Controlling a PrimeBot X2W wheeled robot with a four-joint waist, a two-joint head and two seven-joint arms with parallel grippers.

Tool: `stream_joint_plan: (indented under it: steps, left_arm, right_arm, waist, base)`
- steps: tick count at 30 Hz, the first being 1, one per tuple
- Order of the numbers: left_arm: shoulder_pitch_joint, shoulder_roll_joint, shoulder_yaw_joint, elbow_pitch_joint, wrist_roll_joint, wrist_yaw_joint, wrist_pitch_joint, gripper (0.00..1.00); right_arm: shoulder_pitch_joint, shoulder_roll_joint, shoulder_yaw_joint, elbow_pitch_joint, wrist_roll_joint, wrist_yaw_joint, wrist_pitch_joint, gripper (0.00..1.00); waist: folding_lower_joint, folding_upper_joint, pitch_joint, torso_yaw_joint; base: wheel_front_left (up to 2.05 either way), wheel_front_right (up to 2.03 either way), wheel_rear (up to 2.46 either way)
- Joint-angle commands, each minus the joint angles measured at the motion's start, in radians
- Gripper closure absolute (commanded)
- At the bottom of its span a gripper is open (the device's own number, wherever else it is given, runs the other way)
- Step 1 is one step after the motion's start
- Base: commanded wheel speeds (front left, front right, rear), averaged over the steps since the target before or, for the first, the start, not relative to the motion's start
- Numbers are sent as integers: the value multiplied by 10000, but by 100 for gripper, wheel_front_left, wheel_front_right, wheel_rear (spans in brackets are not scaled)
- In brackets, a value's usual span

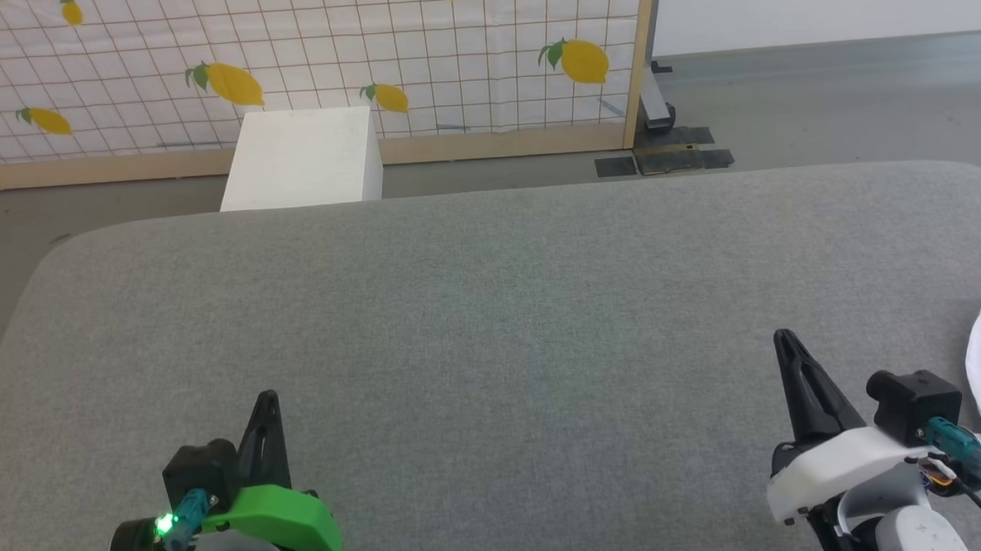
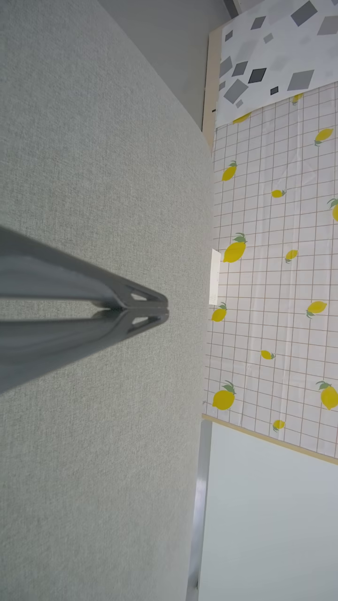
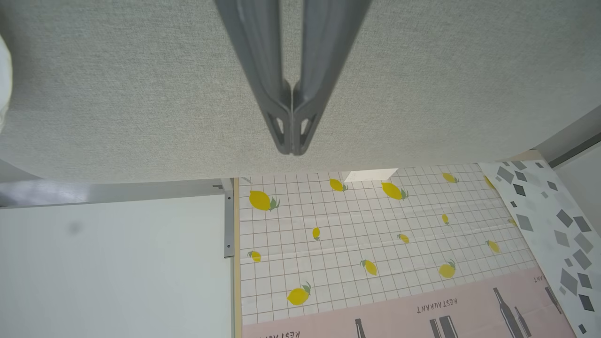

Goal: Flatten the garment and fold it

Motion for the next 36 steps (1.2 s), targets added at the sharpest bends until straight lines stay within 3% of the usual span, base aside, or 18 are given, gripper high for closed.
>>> stream_joint_plan:
  steps: [1, 36]
  left_arm:
    - [46, -41, 20, -69, 158, -43, 47, 100]
    - [118, -198, 184, -703, 748, -166, 614, 100]
  right_arm:
    - [118, 6, 7, -101, -109, -3, 32, 100]
    - [285, 12, 23, -786, -726, -7, 509, 100]
  waist:
    - [0, 19, 3, 1]
    - [0, 47, 97, 22]
  base:
    - [0, 0, 0]
    - [0, 0, 0]
